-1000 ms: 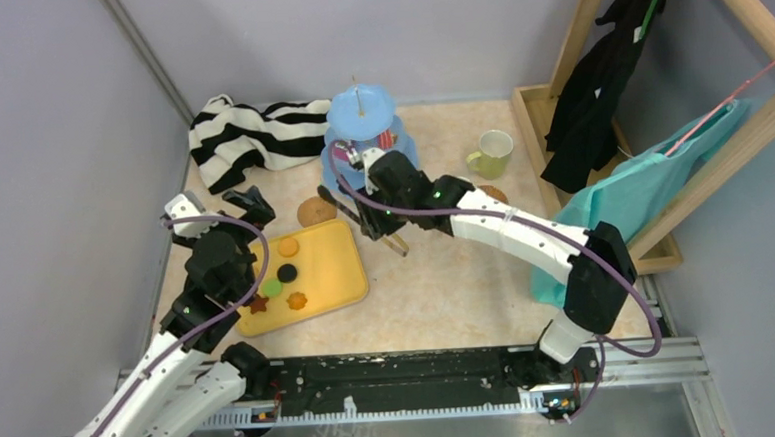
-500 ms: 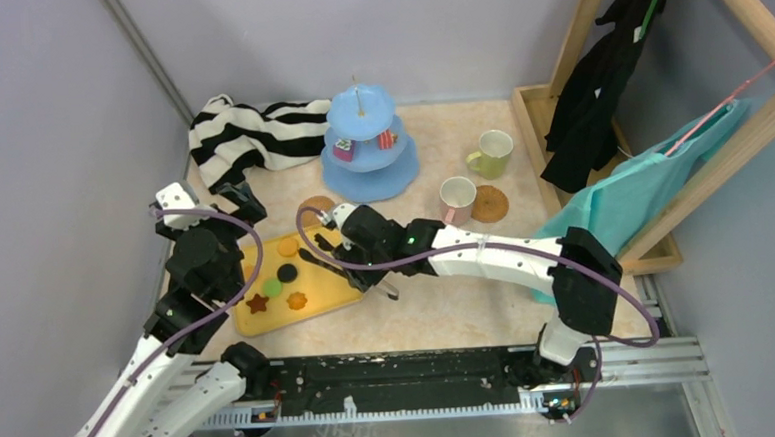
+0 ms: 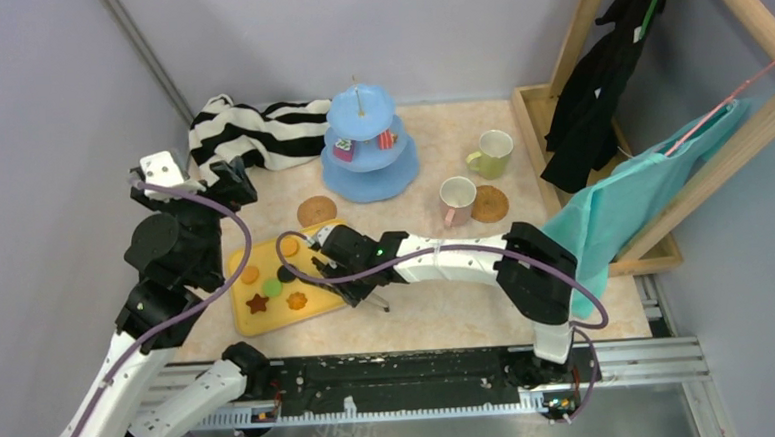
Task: Serve the afternoon tea
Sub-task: Pick up the desert from the tray.
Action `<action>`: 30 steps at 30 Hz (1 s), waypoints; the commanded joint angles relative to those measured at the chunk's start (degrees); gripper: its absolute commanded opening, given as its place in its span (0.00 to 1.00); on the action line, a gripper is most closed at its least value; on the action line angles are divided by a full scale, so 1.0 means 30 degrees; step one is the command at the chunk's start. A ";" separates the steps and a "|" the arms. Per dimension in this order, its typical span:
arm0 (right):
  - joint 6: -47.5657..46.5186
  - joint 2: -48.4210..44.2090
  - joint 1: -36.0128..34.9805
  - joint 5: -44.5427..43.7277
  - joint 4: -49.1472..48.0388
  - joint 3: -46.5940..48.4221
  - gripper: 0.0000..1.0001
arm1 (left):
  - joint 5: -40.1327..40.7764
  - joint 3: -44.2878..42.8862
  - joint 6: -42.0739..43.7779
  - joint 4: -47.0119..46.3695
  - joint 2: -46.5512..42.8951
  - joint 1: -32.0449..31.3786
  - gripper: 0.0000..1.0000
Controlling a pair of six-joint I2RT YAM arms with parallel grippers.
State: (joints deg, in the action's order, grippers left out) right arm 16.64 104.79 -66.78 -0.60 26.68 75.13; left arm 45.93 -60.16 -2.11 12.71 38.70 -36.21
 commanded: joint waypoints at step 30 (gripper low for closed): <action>-0.0725 0.2627 -0.0682 -0.0699 0.1362 0.4338 0.39 | -1.2936 -0.4560 -0.5583 0.2287 0.6683 0.9116 0.99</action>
State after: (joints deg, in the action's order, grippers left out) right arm 15.55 112.12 -67.81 -1.61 30.81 84.38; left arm 11.84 -77.41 -11.49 23.49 61.47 -12.95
